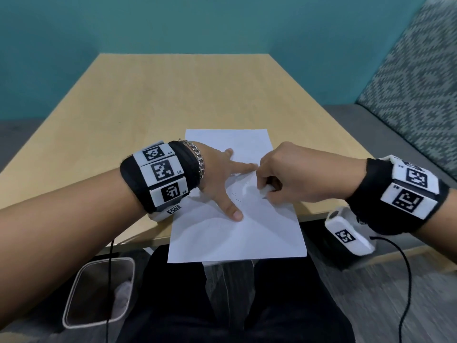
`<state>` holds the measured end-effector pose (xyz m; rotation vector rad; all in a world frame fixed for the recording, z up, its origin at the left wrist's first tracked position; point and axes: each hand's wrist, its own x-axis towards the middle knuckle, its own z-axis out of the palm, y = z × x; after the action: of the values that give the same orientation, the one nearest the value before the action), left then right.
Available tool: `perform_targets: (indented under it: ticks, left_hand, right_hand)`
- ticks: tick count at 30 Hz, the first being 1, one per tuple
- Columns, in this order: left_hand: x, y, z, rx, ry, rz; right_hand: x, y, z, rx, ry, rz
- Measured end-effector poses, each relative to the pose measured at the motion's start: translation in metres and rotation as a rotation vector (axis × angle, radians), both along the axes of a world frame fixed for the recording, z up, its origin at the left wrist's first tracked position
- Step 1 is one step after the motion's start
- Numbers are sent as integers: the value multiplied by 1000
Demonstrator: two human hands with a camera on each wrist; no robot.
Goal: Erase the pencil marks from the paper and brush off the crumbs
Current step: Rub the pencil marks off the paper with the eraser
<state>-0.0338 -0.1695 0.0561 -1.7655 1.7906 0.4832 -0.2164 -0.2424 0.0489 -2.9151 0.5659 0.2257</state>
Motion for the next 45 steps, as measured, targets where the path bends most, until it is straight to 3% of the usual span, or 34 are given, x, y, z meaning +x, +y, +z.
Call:
perform_targets:
  ticks: [13, 18, 24, 29, 35, 41, 45]
  left_hand:
    - [-2, -4, -3, 4, -22, 4]
    - [1, -5, -6, -9, -5, -4]
    - [0, -5, -4, 7, -10, 5]
    - [1, -6, -6, 1, 1, -16]
    - [-1, -4, -4, 4, -24, 11]
    - [-2, -4, -4, -7, -23, -4]
    - [-3, -4, -3, -2, -46, -3]
  right_hand:
    - [-2, -5, 0, -19, -36, -101]
    - [-2, 25, -5, -5, 6, 23]
    - [-1, 4, -4, -98, -8, -88]
    - [0, 35, -5, -19, 16, 1]
    - [-6, 0, -5, -96, -24, -135]
    - [-4, 29, -5, -31, 15, -38]
    - [-12, 0, -4, -86, -23, -164]
